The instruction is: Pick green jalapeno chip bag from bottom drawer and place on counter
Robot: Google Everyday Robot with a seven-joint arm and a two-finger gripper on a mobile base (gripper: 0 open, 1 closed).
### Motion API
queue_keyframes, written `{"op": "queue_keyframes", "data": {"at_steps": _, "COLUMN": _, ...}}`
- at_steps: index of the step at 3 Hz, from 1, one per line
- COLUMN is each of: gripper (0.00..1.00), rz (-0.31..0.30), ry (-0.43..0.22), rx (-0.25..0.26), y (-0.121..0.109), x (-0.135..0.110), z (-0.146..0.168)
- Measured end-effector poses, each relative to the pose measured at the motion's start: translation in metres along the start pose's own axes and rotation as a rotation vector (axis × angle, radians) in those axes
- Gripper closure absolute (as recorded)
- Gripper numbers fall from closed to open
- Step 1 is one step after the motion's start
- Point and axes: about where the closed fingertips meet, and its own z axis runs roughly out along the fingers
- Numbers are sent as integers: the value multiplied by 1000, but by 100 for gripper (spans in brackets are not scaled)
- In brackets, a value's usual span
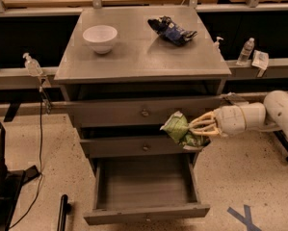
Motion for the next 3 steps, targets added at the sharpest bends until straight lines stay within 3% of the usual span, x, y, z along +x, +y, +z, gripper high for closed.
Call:
{"op": "queue_keyframes", "data": {"at_steps": 1, "gripper": 100, "rz": -84, "ry": 14, "rx": -78, "y": -20, "x": -64, "z": 5}}
{"op": "queue_keyframes", "data": {"at_steps": 2, "gripper": 100, "rz": -147, "ry": 15, "rx": -118, "y": -43, "x": -116, "z": 7}}
{"op": "queue_keyframes", "data": {"at_steps": 3, "gripper": 100, "rz": -179, "ry": 15, "rx": -141, "y": -73, "x": -152, "z": 14}}
